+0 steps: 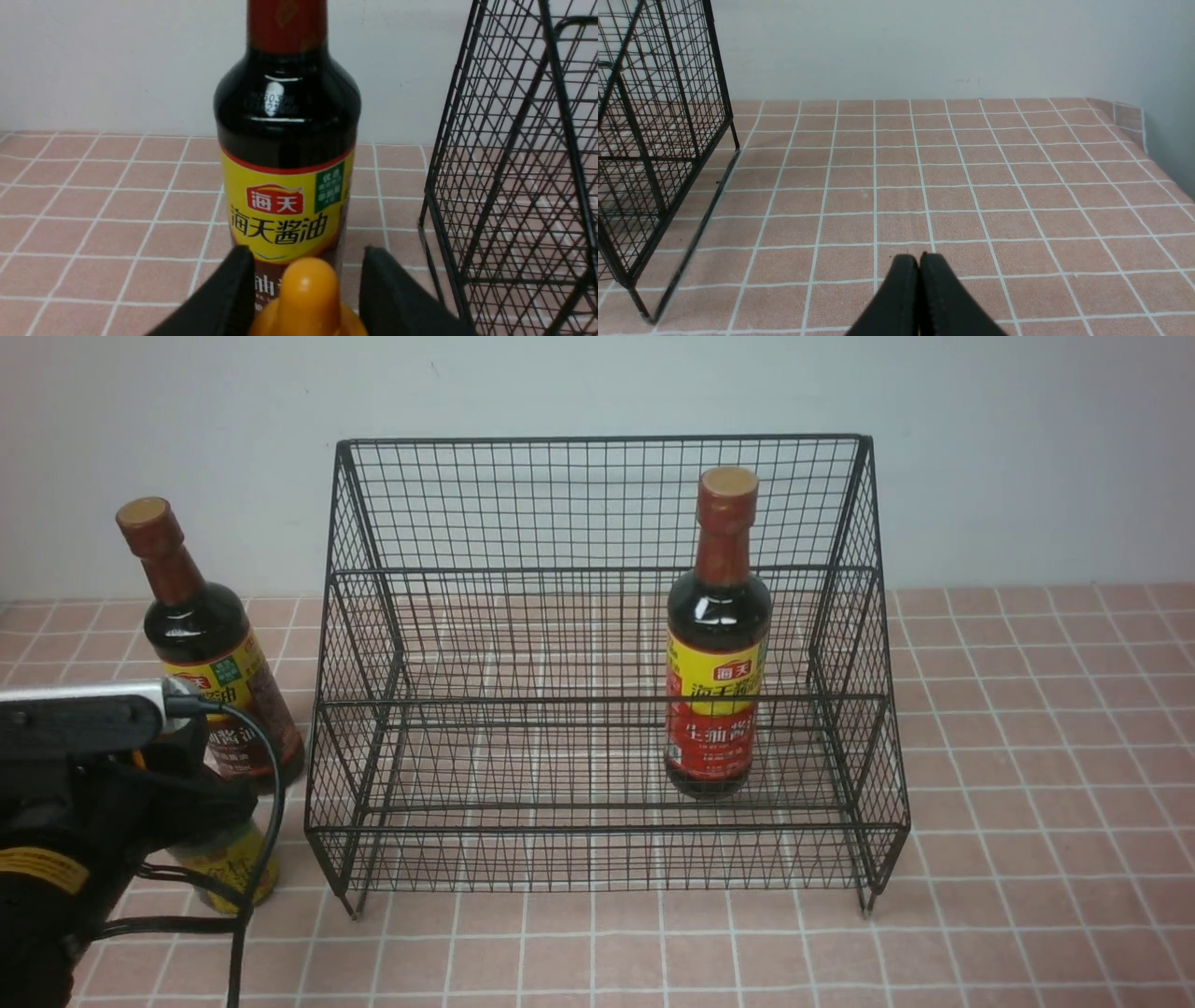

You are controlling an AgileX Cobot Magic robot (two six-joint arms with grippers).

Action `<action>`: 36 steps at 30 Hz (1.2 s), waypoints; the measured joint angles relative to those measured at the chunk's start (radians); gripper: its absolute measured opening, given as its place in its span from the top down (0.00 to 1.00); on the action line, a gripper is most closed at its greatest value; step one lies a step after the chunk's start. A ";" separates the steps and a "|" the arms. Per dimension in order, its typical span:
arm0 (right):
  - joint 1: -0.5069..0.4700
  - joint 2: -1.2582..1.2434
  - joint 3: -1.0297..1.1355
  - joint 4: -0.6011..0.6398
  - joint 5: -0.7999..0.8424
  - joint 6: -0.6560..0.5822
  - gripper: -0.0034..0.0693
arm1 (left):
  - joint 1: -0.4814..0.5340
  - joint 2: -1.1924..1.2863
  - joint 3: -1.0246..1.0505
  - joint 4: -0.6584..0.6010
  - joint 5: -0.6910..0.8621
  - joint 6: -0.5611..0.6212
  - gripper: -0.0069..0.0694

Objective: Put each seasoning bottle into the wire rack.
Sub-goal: Use the left arm to grab the condiment bottle closest to it, then use the left arm to put the condiment bottle back on the shelf

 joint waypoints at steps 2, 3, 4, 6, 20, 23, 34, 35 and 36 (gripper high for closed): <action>0.000 0.000 0.000 0.000 0.000 0.000 0.97 | 0.000 -0.052 0.000 0.021 0.024 0.000 0.57; 0.000 0.000 0.000 0.000 0.000 0.000 0.97 | 0.000 -0.098 0.000 0.036 0.036 0.000 0.57; 0.000 0.000 0.000 0.000 0.000 0.000 0.97 | 0.000 -0.106 0.000 0.036 0.039 0.000 0.57; 0.000 0.000 0.000 0.000 0.000 0.000 0.97 | 0.000 -0.204 -0.014 0.050 0.103 0.000 0.57; 0.000 0.000 0.000 0.000 0.000 -0.001 0.97 | -0.098 -0.572 -0.276 0.208 0.650 -0.113 0.57; 0.000 0.000 0.000 0.000 0.000 -0.001 0.97 | -0.199 -0.530 -0.279 0.258 0.634 -0.117 0.57; 0.000 0.000 0.000 0.000 0.000 -0.001 0.97 | -0.326 -0.248 -0.308 0.278 0.445 -0.125 0.57; 0.000 0.000 0.000 0.000 0.000 -0.001 0.97 | -0.327 -0.197 -0.311 0.278 0.409 -0.125 0.57; 0.000 0.000 0.000 0.000 0.000 -0.001 0.97 | -0.327 -0.193 -0.311 0.278 0.403 -0.125 0.57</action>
